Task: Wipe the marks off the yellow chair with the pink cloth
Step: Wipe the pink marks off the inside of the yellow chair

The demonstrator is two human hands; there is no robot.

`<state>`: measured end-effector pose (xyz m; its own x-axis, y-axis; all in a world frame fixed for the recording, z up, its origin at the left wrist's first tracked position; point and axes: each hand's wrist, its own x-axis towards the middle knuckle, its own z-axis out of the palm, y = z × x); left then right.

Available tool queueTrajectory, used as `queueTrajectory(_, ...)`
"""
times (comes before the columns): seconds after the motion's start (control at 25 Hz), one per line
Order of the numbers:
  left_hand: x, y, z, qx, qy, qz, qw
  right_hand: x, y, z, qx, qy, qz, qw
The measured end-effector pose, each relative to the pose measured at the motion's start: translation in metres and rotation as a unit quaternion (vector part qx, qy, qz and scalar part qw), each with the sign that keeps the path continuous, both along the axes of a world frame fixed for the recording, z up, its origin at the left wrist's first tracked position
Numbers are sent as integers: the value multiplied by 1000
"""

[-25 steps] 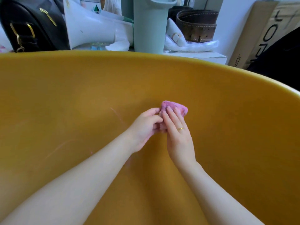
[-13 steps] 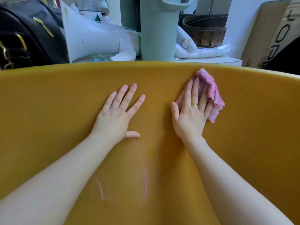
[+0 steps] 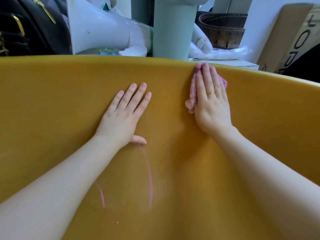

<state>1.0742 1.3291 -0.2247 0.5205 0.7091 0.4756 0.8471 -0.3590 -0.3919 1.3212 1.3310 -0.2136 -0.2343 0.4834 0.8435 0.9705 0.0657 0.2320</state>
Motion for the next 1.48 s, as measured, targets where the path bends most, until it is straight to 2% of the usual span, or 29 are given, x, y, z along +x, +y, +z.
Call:
queueTrajectory(0.08, -1, 4, -3, 8, -6, -13, 1000, -25, 4, -6, -20, 78, 8, 997)
queueTrajectory(0.16, -1, 6, -4, 14, 8, -12, 1000, -50, 6, -19, -47, 110, -21, 993)
queueTrajectory(0.24, 2, 2, 1, 2, 8, 9, 1000, -69, -7, -44, -88, 73, -4, 993)
queueTrajectory(0.36, 7, -13, 10, -22, 3, 32, 999, -56, -43, -88, -144, -54, 41, 987)
queueTrajectory(0.44, 11, -16, 10, -59, 10, 40, 997, -21, -46, -78, -110, -84, 8, 990)
queueTrajectory(0.52, 14, -18, 11, -77, 16, 48, 996, 12, -36, -44, -55, -18, -67, 996)
queueTrajectory(0.64, 15, -17, 9, -58, -6, 40, 998, 30, -18, 7, -19, 123, -82, 989)
queueTrajectory(0.76, 12, -13, 4, -33, -12, 26, 999, -21, -10, -26, -46, 150, -40, 987)
queueTrajectory(0.88, 8, -13, -2, 5, -22, 22, 1000, -80, -28, -86, -138, 89, 53, 985)
queueTrajectory(0.96, -2, -18, -5, -13, -25, 19, 999, -90, -45, -109, -170, 32, 104, 979)
queueTrajectory(1.08, -27, -33, 0, -34, -1, 66, 997, -68, -32, -83, -115, -27, 97, 988)
queueTrajectory(1.16, -44, -37, 0, -46, 31, 108, 993, -62, -5, -38, -38, 31, 30, 998)
queueTrajectory(1.28, -55, -39, -5, -61, 67, 169, 982, -86, 23, 4, -10, 154, 31, 987)
queueTrajectory(1.36, -56, -34, -10, -60, 46, 170, 983, -99, 25, -8, -31, 118, 64, 990)
queueTrajectory(1.48, -50, -39, -4, -84, 37, 145, 985, -101, -14, -67, -137, -12, 125, 983)
